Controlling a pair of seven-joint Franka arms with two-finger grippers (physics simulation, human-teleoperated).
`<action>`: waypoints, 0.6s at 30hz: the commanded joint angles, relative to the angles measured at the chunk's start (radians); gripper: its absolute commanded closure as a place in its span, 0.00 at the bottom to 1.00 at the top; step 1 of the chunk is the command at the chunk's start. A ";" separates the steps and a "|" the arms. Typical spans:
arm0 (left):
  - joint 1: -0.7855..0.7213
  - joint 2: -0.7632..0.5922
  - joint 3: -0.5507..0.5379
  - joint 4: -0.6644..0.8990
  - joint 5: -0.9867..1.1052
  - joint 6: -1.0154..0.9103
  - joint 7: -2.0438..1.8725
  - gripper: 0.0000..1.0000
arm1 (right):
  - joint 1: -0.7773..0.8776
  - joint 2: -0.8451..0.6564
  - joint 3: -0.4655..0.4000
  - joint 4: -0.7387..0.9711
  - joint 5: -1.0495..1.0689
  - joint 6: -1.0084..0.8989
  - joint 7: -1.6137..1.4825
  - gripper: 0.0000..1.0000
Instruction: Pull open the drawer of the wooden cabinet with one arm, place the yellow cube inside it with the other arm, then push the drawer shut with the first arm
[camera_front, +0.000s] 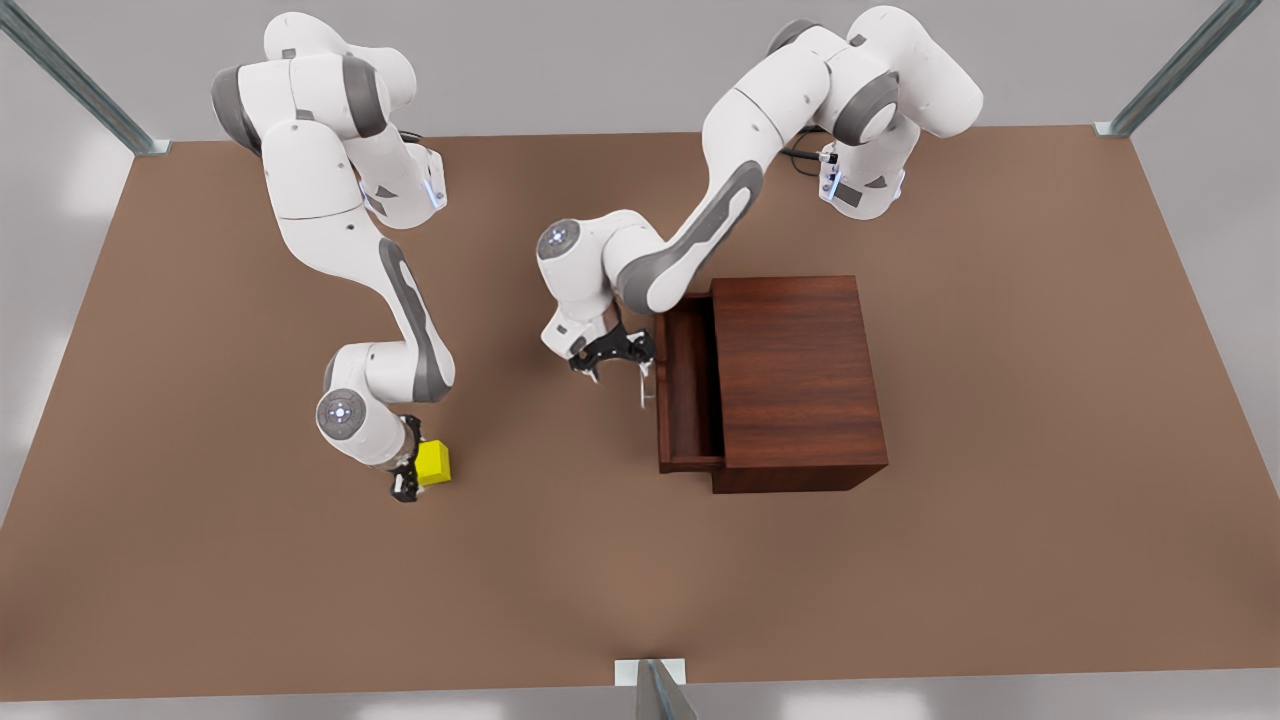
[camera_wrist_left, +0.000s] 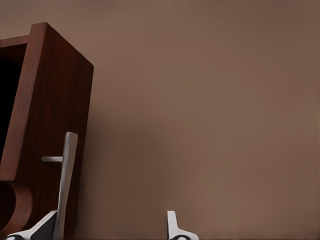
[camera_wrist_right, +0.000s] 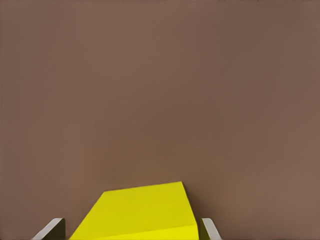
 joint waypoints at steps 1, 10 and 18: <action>-0.003 -0.001 -0.001 0.002 0.001 0.006 -0.064 0.00 | 0.000 -0.001 0.000 0.000 -0.006 0.005 0.020 0.04; -0.010 -0.117 -0.016 0.025 -0.075 -0.192 -0.017 0.00 | -0.003 -0.006 0.000 0.000 -0.003 -0.004 0.020 0.32; 0.702 -0.473 -0.007 -0.013 -0.329 -0.595 1.073 0.00 | -0.003 -0.144 -0.002 0.001 0.006 -0.126 0.031 0.34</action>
